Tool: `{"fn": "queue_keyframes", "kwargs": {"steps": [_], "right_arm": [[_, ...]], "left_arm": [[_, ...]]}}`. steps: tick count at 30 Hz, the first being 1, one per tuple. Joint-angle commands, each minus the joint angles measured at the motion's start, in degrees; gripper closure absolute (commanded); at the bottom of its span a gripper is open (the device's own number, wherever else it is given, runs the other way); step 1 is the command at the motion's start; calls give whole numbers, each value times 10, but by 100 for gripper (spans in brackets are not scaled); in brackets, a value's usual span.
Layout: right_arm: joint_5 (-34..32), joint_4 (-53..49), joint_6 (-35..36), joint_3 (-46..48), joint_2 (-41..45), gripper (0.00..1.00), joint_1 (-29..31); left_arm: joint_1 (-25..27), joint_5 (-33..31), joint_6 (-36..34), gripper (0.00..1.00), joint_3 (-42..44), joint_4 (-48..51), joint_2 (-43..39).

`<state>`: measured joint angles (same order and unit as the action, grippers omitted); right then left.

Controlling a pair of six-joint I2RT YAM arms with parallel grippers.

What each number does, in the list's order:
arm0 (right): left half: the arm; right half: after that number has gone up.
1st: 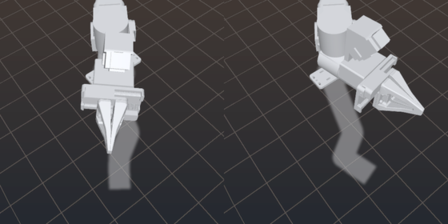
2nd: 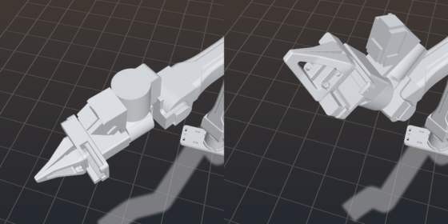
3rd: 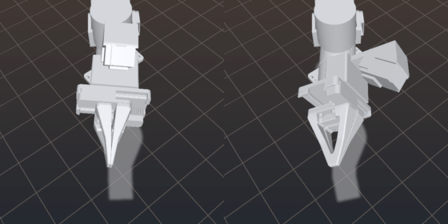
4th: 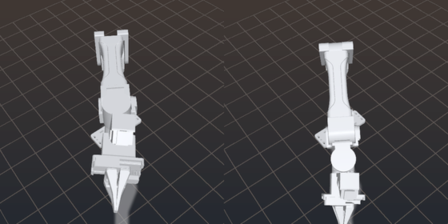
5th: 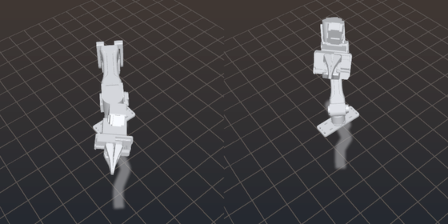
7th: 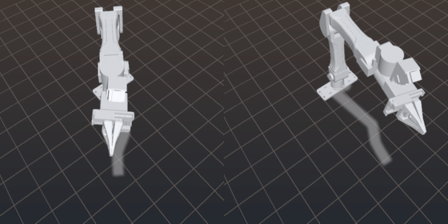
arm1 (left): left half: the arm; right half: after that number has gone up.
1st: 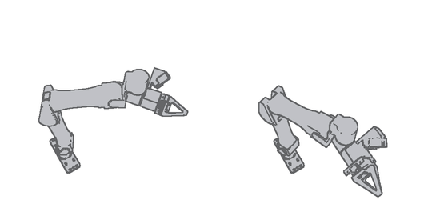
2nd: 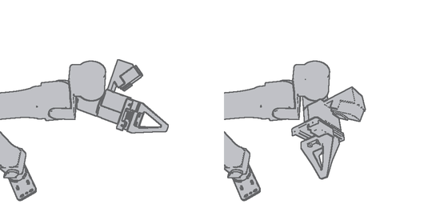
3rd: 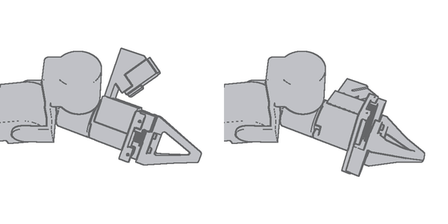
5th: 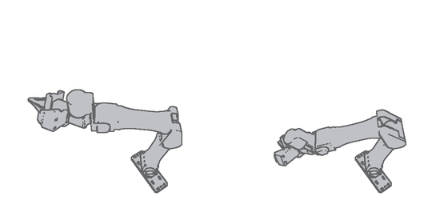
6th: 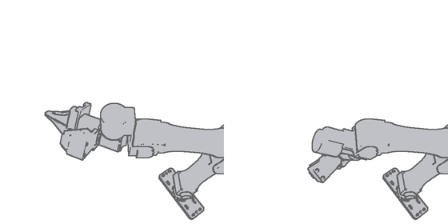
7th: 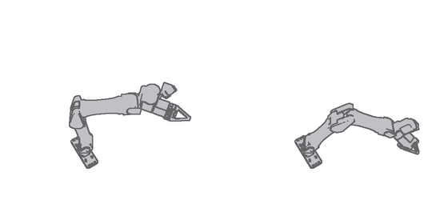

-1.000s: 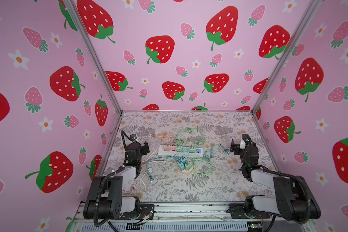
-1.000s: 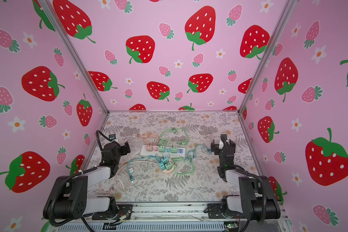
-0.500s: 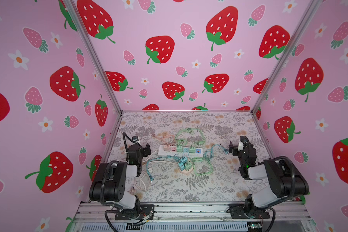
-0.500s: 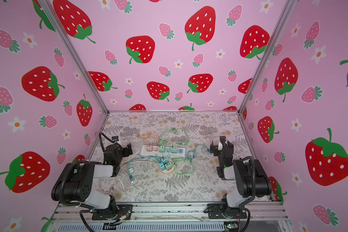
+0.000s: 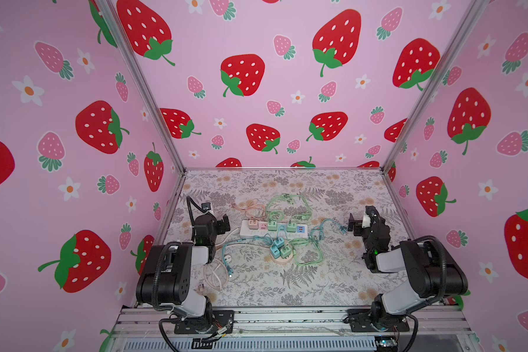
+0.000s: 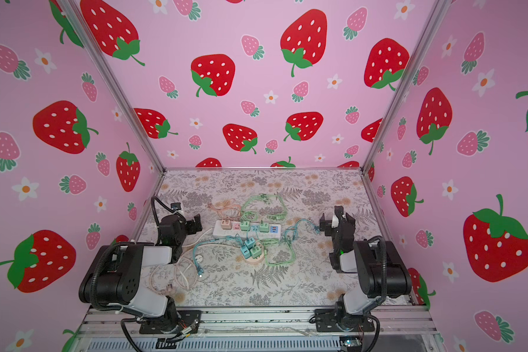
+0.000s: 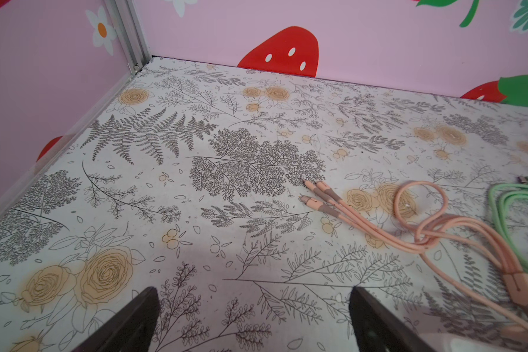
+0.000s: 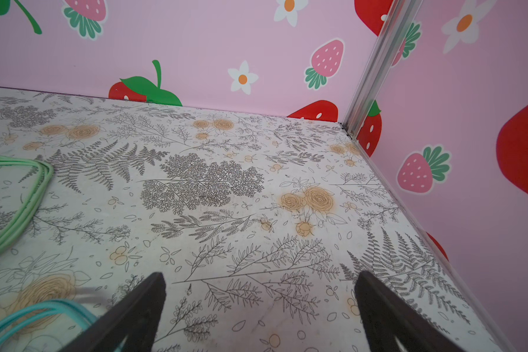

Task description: Insert the plug

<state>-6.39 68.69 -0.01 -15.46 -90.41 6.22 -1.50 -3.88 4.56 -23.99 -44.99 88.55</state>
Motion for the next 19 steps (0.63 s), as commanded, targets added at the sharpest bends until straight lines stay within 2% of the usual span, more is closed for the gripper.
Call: {"fn": "queue_keyframes", "kwargs": {"steps": [1, 19], "right_arm": [[4, 26, -4, 0, 4, 1, -2], [-1, 25, -2, -1, 4, 1, 2]], "left_arm": [[1, 4, -7, 1, -12, -1, 0], [2, 0, -8, 1, -11, -1, 0]]}}
